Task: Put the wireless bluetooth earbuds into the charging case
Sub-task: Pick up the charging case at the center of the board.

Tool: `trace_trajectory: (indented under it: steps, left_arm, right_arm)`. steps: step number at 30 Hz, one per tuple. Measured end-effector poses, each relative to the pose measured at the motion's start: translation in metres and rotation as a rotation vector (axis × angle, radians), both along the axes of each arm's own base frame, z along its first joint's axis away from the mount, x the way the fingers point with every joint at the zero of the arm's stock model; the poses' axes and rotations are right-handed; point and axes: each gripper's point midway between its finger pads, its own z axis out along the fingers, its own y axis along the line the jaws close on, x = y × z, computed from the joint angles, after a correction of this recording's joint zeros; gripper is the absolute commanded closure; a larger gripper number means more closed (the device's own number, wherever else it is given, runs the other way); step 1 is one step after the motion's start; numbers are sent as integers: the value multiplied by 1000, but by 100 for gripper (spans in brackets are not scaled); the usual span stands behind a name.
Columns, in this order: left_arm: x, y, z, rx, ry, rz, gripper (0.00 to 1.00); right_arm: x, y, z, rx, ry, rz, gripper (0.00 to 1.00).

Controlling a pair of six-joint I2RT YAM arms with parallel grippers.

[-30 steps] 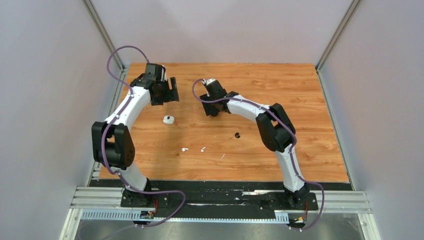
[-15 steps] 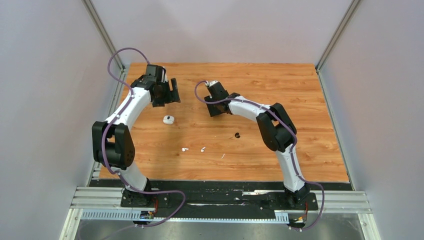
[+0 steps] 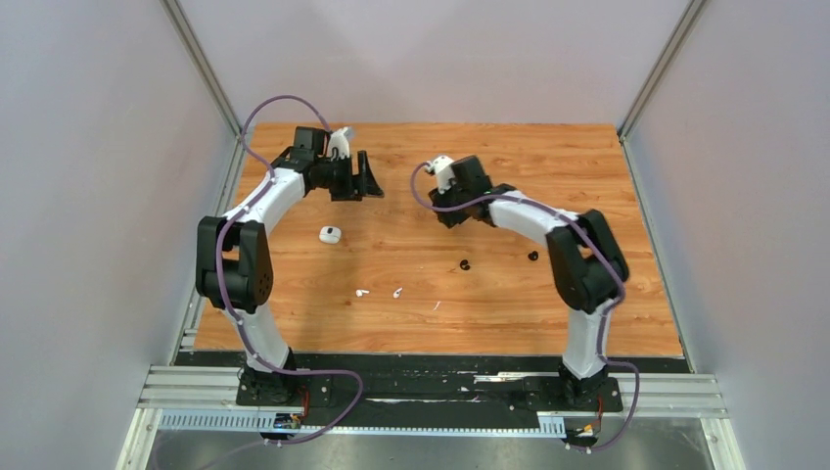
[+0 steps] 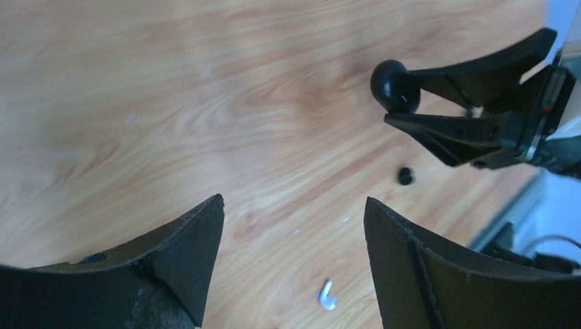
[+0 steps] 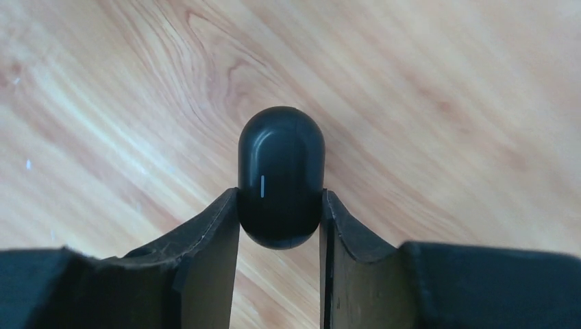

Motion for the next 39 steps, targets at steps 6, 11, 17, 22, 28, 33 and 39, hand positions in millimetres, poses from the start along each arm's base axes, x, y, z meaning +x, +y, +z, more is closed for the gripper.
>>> trace_trajectory:
  steps: [6,11,17,22,28,33,39]
  left_arm:
    - [15,-52,65,-293,-268,-277,29]
    - [28,-84,128,-442,-466,-426,31]
    - [19,-117,161,-439,-608,-552,31]
    - [12,-137,187,-406,-695,-635,33]
    - [13,-139,187,-386,-708,-649,37]
    - [18,-141,170,-381,-667,-644,41]
    - [17,-148,166,-393,-662,-655,46]
  right_arm:
    - [12,-39,121,57,-444,231,100]
    - [14,-17,212,78,-818,380,100]
    - [21,-9,235,88,-976,449,99]
    - [23,-6,242,92,-1034,489,95]
    - [17,3,248,101,-1075,549,95]
    - [14,6,248,101,-1082,567,95]
    - [15,5,245,96,-1076,566,94]
